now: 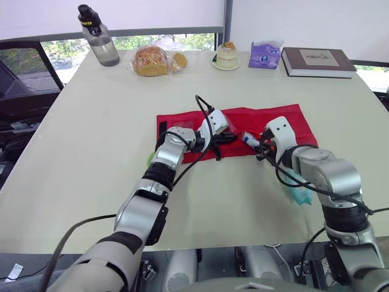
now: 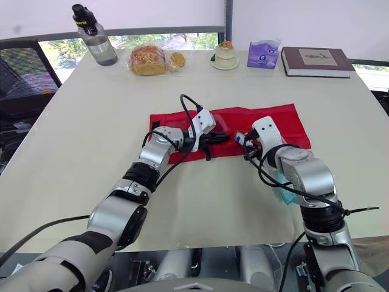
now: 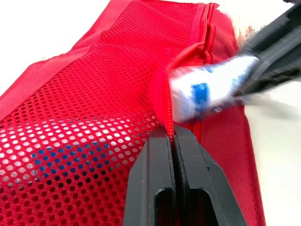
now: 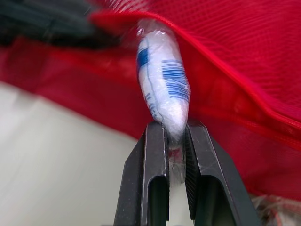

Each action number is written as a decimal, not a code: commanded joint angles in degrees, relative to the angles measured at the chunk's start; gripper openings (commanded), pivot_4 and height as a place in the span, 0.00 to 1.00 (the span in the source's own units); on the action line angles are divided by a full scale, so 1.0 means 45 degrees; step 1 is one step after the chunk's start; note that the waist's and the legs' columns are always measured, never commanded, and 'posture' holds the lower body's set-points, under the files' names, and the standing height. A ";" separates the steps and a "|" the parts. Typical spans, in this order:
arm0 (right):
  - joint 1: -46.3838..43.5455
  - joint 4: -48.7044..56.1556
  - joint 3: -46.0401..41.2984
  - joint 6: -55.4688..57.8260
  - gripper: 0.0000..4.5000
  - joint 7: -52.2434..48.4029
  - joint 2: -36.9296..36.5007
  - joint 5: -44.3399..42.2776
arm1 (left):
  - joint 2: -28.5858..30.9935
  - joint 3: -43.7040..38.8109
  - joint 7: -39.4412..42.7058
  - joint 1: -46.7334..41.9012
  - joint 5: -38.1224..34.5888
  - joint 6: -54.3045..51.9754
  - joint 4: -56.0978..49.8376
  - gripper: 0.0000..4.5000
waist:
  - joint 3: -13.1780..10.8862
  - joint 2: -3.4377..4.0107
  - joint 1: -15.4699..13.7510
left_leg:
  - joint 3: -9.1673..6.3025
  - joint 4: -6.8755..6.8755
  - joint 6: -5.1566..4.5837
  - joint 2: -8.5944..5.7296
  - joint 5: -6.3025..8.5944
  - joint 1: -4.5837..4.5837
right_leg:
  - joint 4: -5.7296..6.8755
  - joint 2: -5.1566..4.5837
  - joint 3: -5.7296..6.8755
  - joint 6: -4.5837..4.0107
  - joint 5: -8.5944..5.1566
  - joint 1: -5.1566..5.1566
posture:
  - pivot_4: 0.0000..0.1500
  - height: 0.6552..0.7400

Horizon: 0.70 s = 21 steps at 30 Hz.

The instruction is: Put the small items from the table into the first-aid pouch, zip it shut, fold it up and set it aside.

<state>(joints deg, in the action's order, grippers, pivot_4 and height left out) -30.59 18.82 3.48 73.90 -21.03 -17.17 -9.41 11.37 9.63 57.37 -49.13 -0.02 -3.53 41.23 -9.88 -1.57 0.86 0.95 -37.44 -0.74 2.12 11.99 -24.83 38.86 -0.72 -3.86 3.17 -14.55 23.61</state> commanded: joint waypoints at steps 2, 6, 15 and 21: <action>-0.0746 -0.0240 -0.0309 0.0087 0.01 0.1066 0.0893 0.0123 | -0.0267 0.0258 0.0271 0.0199 -0.0282 -0.0193 -0.1074 0.00 | 0.0001 0.0001 0.0019 | -0.0001 0.0004 0.0000 0.0001 0.0000 0.0002 | 0.0001 0.0002 0.0000 0.0000 0.0000 0.0001 | 1.00 1.00; -0.1160 -0.0850 -0.0155 -0.0372 0.01 0.1606 0.1672 0.0161 | -0.0388 0.0331 0.0272 0.0318 -0.0284 -0.0341 -0.1338 0.00 | 0.0002 0.0002 0.0034 | -0.0001 0.0005 0.0000 0.0001 0.0000 0.0004 | 0.0003 0.0003 0.0001 0.0000 0.0000 0.0001 | 1.00 1.00; -0.1942 -0.2067 0.0417 -0.1465 0.01 0.2050 0.2807 0.0272 | -0.0475 0.0375 0.0285 0.0337 -0.0291 -0.0396 -0.1451 0.00 | 0.0002 0.0003 0.0090 | 0.0000 0.0007 0.0000 0.0002 0.0000 0.0004 | 0.0000 0.0003 0.0001 0.0000 0.0000 0.0002 | 1.00 1.00; -0.2409 -0.3184 -0.0366 -0.2859 0.01 0.2958 0.3912 0.0430 | -0.0523 0.0461 0.0412 0.0457 -0.0302 -0.0393 -0.1615 0.00 | 0.0002 0.0003 0.0220 | -0.0001 0.0009 0.0000 0.0002 0.0000 0.0003 | 0.0000 0.0001 0.0002 0.0000 0.0000 0.0002 | 1.00 1.00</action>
<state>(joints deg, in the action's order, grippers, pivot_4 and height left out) -38.69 3.55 2.58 65.62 -8.83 -1.49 -6.76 11.01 9.46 57.27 -47.21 -0.18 -5.84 36.74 -9.88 -1.55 1.85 0.94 -37.39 -0.74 2.13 11.99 -24.81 38.87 -0.72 -3.85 3.17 -14.54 23.62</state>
